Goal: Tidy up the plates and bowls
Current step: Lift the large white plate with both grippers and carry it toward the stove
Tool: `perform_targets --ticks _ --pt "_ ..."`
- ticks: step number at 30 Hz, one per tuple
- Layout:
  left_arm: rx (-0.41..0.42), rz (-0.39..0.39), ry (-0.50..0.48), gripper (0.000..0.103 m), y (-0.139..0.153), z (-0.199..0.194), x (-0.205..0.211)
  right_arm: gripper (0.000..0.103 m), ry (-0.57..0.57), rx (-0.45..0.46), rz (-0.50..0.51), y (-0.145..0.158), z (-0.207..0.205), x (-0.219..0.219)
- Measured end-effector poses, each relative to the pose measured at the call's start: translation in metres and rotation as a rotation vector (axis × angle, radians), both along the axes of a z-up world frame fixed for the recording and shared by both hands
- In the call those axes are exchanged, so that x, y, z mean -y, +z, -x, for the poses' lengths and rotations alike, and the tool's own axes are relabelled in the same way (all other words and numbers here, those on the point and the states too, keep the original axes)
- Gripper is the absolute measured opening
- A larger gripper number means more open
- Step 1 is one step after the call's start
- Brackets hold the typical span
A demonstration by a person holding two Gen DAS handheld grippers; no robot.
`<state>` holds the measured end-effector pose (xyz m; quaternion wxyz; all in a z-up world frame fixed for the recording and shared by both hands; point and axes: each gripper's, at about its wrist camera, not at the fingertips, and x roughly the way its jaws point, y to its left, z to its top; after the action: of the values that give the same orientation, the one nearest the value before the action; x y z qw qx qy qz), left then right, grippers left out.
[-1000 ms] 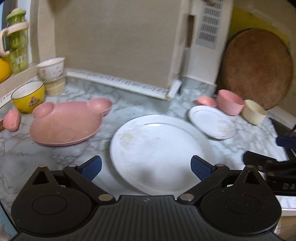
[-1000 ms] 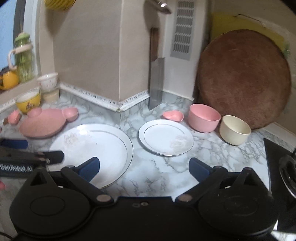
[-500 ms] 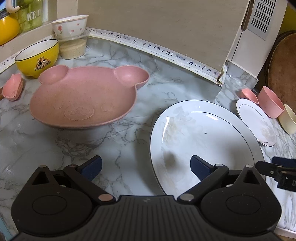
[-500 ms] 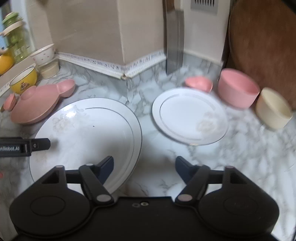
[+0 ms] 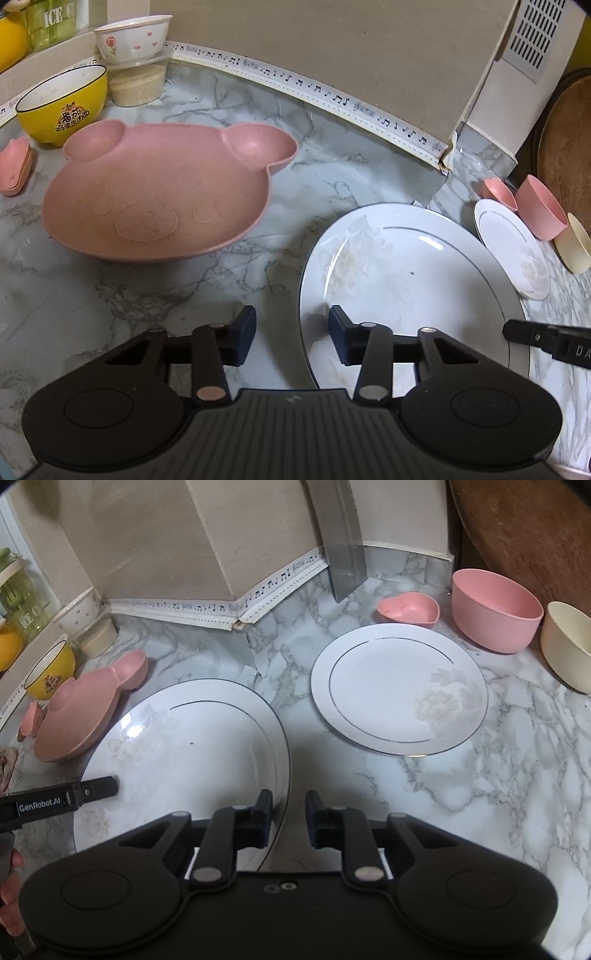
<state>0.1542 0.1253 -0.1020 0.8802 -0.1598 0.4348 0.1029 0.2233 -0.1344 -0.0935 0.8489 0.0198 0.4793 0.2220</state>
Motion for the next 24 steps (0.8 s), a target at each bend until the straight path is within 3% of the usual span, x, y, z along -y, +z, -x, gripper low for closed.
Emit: perform_targets --ticks 1,7,24 --pt "0.005 0.009 0.0 0.031 0.001 0.0 0.0 0.009 0.009 -0.001 -0.004 0.0 0.0 -0.001" --pt "0.012 0.057 -0.011 0.014 0.001 -0.002 0.0 0.008 0.009 -0.021 -0.021 -0.001 -0.003 -0.002" --pt "0.029 0.043 -0.071 0.013 0.004 0.003 0.026 0.008 -0.017 -0.033 -0.028 -0.002 -0.001 0.019"
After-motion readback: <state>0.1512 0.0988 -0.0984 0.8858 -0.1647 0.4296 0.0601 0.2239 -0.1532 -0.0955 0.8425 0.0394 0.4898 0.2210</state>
